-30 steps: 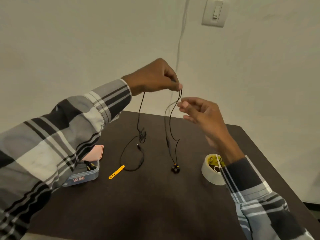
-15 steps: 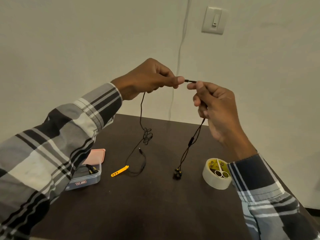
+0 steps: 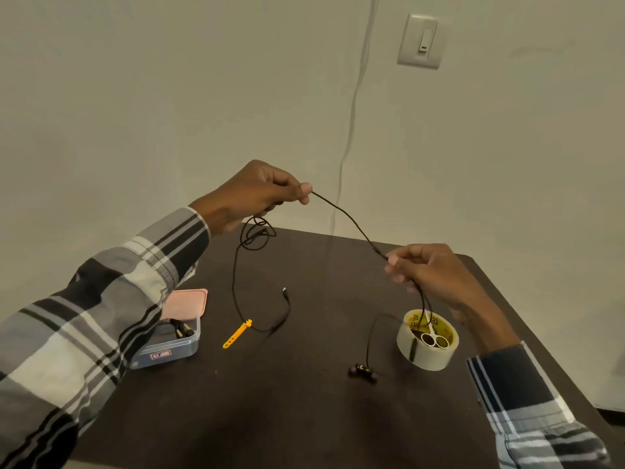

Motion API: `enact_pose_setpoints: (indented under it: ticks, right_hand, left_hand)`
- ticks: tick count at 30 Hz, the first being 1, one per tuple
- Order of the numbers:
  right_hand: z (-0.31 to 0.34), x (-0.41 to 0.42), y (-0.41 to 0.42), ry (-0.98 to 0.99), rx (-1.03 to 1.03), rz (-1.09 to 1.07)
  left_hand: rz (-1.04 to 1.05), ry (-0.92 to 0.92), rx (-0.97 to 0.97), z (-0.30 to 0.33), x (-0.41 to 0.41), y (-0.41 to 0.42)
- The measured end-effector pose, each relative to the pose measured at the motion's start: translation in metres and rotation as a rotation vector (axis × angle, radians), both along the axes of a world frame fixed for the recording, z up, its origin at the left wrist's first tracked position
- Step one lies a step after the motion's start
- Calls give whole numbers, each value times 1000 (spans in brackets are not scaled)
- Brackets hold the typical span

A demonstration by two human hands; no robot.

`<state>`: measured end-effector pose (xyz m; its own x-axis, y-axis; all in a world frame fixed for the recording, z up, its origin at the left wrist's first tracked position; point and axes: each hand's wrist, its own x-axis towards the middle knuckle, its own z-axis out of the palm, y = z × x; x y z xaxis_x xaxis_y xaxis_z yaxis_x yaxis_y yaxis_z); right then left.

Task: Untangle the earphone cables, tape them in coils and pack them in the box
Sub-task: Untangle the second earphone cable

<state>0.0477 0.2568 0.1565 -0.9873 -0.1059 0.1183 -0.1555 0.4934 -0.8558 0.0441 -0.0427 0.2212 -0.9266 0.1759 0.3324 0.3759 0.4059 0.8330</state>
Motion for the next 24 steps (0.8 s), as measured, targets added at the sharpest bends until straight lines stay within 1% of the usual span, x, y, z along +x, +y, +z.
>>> enact_pose_setpoints:
  ticks: [1, 3, 6, 8, 10, 12, 17, 20, 24]
  right_hand:
    - [-1, -2, -3, 34, 65, -12]
    - [4, -2, -11, 155, 98, -47]
    - [21, 4, -31, 329, -27, -13]
    - [31, 9, -47, 382, -102, 79]
    - [37, 12, -61, 411, -89, 160]
    - [39, 12, -69, 412, -109, 194]
    - [44, 8, -64, 502, -100, 48]
    - [53, 6, -56, 538, -234, -9]
    - [69, 4, -39, 592, -328, -74]
  left_hand:
    - [-24, -5, -4, -2, 1, 4]
    - [-65, -9, -12, -4, 2, 13]
    - [-114, -10, -40, -6, 3, 28]
    - [-143, -16, -68, -6, 3, 36]
    - [-178, -27, -60, -7, 4, 42]
    - [-198, -34, -30, -7, 3, 43]
    - [-190, -69, 16, -7, 5, 30]
    - [-178, -85, 70, -9, 6, 23]
    - [-172, -98, 88, -11, 5, 16]
